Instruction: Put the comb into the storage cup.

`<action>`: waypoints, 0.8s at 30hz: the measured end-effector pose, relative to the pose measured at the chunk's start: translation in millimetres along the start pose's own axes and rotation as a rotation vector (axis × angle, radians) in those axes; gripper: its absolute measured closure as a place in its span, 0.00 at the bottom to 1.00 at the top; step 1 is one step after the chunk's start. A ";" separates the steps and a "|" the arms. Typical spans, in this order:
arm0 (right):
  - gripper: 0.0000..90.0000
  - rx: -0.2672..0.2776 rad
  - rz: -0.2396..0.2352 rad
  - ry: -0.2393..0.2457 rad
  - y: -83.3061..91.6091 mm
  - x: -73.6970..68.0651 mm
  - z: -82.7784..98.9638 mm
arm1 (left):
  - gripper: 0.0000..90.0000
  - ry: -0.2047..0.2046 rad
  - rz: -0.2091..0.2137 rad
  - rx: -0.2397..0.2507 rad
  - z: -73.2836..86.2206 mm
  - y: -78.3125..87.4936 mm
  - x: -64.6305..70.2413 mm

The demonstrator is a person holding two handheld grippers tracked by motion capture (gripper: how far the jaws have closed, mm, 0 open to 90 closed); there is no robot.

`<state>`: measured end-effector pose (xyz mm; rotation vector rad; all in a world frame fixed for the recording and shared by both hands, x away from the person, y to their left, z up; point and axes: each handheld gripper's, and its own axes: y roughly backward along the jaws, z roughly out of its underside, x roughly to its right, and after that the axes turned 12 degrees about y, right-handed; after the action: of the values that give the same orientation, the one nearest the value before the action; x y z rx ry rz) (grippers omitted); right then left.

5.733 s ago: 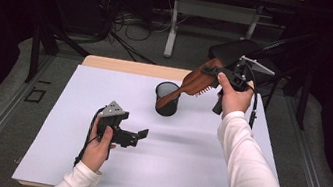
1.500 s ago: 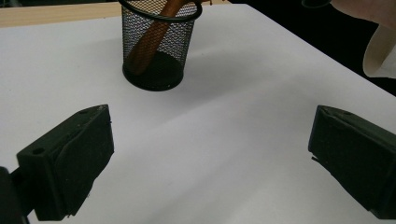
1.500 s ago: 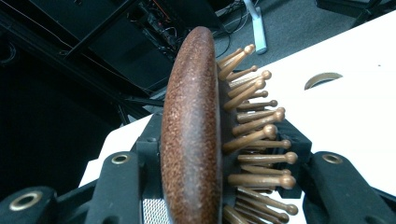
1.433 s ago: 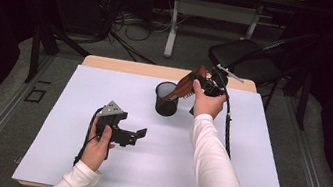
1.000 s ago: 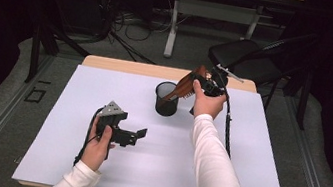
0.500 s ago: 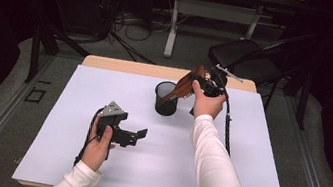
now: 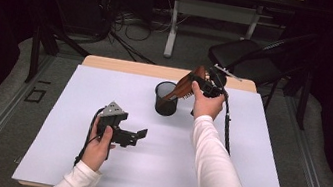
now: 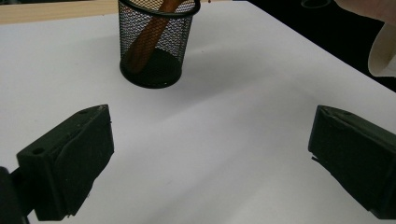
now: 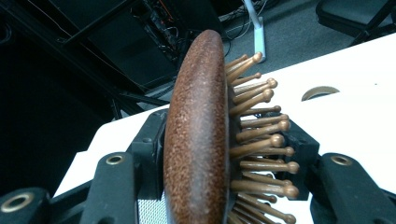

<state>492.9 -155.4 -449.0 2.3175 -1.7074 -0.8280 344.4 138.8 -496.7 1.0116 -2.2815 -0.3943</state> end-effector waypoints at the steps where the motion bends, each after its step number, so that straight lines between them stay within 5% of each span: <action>1: 0.49 0.001 0.000 0.005 0.1 0.2 0.0 | 0.00 0.000 0.000 0.000 0.0 -0.1 0.1; 17: 0.45 -0.008 -0.030 0.045 3.0 4.1 -2.6 | 0.00 -0.005 -0.001 -0.007 0.7 -2.4 1.2; 24: 0.39 -0.019 -0.050 0.016 2.5 4.4 -2.7 | 0.00 -0.005 -0.001 -0.007 0.8 -2.3 0.9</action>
<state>493.0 -160.8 -447.2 2.3567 -1.6345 -0.8277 344.8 136.6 -498.1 1.0098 -2.2826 -0.4052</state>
